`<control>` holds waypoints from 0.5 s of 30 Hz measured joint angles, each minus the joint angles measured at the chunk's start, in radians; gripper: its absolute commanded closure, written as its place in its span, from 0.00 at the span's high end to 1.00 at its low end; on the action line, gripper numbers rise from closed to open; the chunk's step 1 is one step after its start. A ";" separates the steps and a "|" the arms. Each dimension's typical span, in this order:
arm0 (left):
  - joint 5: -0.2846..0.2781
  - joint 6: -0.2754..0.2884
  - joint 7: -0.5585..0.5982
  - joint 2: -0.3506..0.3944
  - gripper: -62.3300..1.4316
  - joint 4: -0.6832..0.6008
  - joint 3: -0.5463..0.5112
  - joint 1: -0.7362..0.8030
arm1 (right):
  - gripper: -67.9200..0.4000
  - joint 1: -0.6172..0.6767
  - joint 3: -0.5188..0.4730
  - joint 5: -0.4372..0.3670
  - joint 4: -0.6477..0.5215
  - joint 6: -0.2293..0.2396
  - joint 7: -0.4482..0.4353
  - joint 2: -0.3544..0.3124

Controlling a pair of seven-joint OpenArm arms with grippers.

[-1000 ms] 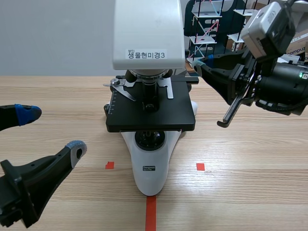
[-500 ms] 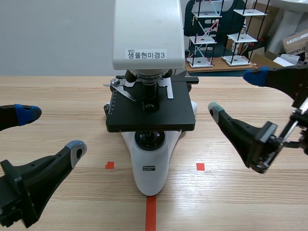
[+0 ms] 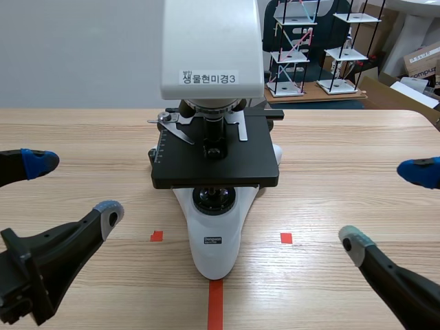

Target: Return to the home posture

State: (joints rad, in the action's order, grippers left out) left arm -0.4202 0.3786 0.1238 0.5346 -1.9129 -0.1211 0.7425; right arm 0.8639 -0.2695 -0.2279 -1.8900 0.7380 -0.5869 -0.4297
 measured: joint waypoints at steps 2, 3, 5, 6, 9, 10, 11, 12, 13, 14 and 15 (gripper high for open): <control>0.000 0.000 0.000 0.000 1.00 0.000 0.000 0.000 | 0.94 0.023 -0.005 -0.011 0.000 0.000 -0.006 0.000; 0.000 0.000 0.000 0.000 1.00 0.000 0.000 0.000 | 0.94 0.027 -0.005 -0.008 0.000 0.000 -0.003 0.000; 0.000 0.000 0.000 0.000 1.00 0.000 0.000 0.000 | 0.94 0.029 -0.004 -0.005 0.000 0.000 0.004 0.000; 0.000 0.000 0.000 0.000 1.00 0.000 0.000 0.000 | 0.94 0.029 -0.004 -0.005 0.000 0.000 0.003 0.000; 0.000 0.000 0.000 0.000 1.00 0.000 0.000 0.000 | 0.94 0.026 -0.004 -0.005 0.000 0.000 0.000 0.000; 0.000 0.000 0.000 0.000 1.00 0.000 0.000 0.000 | 0.94 0.026 -0.004 -0.005 0.000 0.000 0.000 0.000; 0.000 0.000 0.000 0.000 1.00 0.000 0.000 0.000 | 0.94 0.026 -0.004 -0.005 0.000 0.000 0.001 0.000; 0.000 0.000 0.000 0.000 1.00 0.000 0.000 0.000 | 0.94 0.026 -0.004 -0.005 0.000 0.000 0.001 0.000; 0.000 0.000 0.000 0.000 1.00 0.000 0.000 0.000 | 0.94 0.026 -0.004 -0.005 0.000 0.000 0.001 0.000; 0.000 0.000 0.000 0.000 1.00 0.000 0.000 0.000 | 0.94 0.026 -0.004 -0.005 0.000 0.000 0.001 0.000; 0.000 0.000 0.000 0.000 1.00 0.000 0.000 0.000 | 0.94 0.026 -0.004 -0.005 0.000 0.000 0.001 0.000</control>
State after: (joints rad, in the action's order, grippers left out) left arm -0.4202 0.3786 0.1242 0.5346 -1.9129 -0.1211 0.7425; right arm 0.8894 -0.2737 -0.2329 -1.8900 0.7376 -0.5858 -0.4297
